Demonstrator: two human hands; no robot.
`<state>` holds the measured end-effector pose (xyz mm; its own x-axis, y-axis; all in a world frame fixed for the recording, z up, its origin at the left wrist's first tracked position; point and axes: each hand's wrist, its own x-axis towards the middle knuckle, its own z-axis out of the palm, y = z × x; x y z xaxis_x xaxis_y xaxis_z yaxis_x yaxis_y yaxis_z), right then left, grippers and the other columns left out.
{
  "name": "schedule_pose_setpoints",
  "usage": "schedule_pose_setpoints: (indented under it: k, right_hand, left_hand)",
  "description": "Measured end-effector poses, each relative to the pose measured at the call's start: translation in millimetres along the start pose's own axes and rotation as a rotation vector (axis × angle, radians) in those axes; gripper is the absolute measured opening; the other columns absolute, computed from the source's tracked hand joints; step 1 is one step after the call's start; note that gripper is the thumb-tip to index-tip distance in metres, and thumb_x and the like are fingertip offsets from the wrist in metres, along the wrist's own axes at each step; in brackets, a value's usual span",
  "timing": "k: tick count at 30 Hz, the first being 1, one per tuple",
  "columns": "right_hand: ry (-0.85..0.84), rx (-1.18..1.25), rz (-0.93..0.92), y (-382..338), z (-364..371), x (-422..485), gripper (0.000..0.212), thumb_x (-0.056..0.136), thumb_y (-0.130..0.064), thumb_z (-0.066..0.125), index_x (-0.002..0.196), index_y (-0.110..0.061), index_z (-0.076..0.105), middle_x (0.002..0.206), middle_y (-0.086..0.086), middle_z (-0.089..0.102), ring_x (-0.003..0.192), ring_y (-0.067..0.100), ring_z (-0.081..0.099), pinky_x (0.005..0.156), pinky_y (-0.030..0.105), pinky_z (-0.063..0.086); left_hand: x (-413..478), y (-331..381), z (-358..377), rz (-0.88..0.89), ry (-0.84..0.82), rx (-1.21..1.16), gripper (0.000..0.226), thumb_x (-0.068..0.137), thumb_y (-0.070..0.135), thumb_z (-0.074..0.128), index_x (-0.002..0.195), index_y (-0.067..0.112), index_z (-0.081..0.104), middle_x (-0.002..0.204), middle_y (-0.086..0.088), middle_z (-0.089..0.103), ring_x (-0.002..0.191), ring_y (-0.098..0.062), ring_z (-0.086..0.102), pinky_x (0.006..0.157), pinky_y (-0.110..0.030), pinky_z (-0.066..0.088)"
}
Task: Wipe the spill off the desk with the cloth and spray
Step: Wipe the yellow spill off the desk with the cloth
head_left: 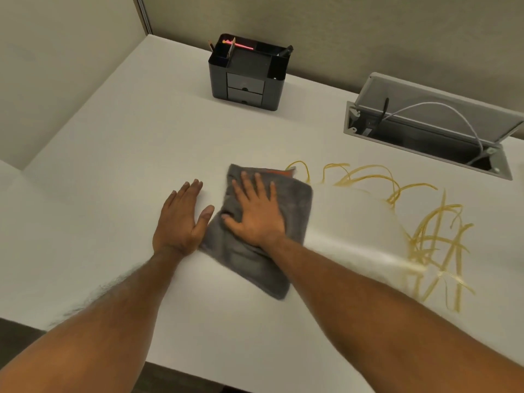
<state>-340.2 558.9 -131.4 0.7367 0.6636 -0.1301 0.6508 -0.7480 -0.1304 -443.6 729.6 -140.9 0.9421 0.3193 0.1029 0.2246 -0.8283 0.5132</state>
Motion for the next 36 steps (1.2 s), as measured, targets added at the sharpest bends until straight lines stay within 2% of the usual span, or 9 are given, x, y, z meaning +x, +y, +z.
schedule_pose_setpoints:
  k: [4,6,12,16,21,23,26,31,36]
  right_hand:
    - [0.004,-0.008,-0.285,-8,14,-46,0.077,0.091,-0.063,0.035,0.158,-0.032,0.013,0.168,-0.003,0.004,0.154,0.024,-0.002,0.122,0.055,-0.002]
    - [0.002,0.032,-0.308,17,17,-74,0.074,0.091,-0.057,0.038,0.157,-0.037,0.013,0.167,-0.007,0.004,0.154,0.019,-0.003,0.122,0.052,-0.004]
    - [0.036,0.055,-0.036,70,2,-56,0.073,0.088,-0.063,0.034,0.155,-0.037,0.022,0.167,-0.006,0.011,0.154,0.020,0.002,0.119,0.060,0.007]
    - [-0.004,0.013,0.111,43,-3,0,0.086,0.085,-0.081,0.026,0.157,-0.035,0.012,0.167,-0.003,0.001,0.153,0.029,-0.007,0.117,0.063,-0.007]
    - [0.004,0.028,-0.134,-1,3,-12,0.072,0.090,-0.063,0.025,0.156,-0.035,0.024,0.167,-0.003,0.010,0.154,0.026,0.002,0.119,0.062,0.002]
    - [-0.002,0.073,-0.258,6,8,-44,0.069,0.090,-0.057,0.028,0.155,-0.035,0.027,0.166,-0.004,0.013,0.154,0.022,0.006,0.122,0.055,0.002]
    - [0.007,0.132,-0.292,46,11,-81,0.066,0.088,-0.051,0.037,0.153,-0.036,0.031,0.165,-0.006,0.017,0.154,0.018,0.010,0.123,0.047,0.003]
    - [0.049,0.099,-0.030,96,-3,-60,0.068,0.089,-0.055,0.029,0.153,-0.033,0.030,0.165,-0.004,0.017,0.153,0.021,0.012,0.119,0.057,0.013]
    - [0.001,0.012,0.206,38,0,7,0.086,0.090,-0.074,0.023,0.159,-0.025,0.008,0.167,0.005,0.000,0.153,0.035,-0.005,0.116,0.065,-0.005]
  left_hand:
    - [0,-1,0,0.008,0.002,-0.003,0.072,0.096,0.057,0.025,0.153,0.013,0.034,0.158,-0.005,0.037,0.149,-0.020,0.027,0.123,-0.034,0.014]
    - [-1,0,0,0.006,-0.007,0.002,0.071,0.096,0.057,0.024,0.152,0.015,0.037,0.159,-0.002,0.034,0.150,-0.017,0.025,0.124,-0.035,0.013]
    - [0,2,0,-0.007,-0.001,0.045,0.068,0.097,0.057,0.021,0.147,0.019,0.046,0.160,0.000,0.033,0.150,-0.015,0.023,0.124,-0.036,0.013]
    - [-1,3,1,-0.013,0.000,0.060,0.066,0.097,0.056,0.023,0.144,0.018,0.049,0.160,-0.001,0.034,0.150,-0.017,0.024,0.124,-0.037,0.014]
    - [1,3,1,-0.019,-0.011,0.063,0.066,0.097,0.055,0.024,0.144,0.017,0.050,0.159,-0.002,0.035,0.150,-0.018,0.026,0.123,-0.037,0.015]
    - [1,3,0,-0.013,-0.008,0.064,0.065,0.097,0.055,0.024,0.143,0.017,0.051,0.159,-0.002,0.035,0.149,-0.019,0.026,0.123,-0.036,0.015]
    - [-1,4,0,-0.023,-0.009,0.064,0.064,0.098,0.055,0.023,0.144,0.019,0.050,0.160,0.000,0.034,0.150,-0.016,0.024,0.124,-0.036,0.014]
    - [-1,6,-1,-0.033,-0.012,0.065,0.066,0.098,0.055,0.021,0.145,0.019,0.049,0.160,0.001,0.033,0.151,-0.015,0.022,0.124,-0.036,0.013]
    - [-1,5,2,-0.025,0.005,0.087,0.058,0.098,0.052,0.033,0.142,0.017,0.051,0.159,-0.002,0.036,0.149,-0.018,0.027,0.123,-0.038,0.016]
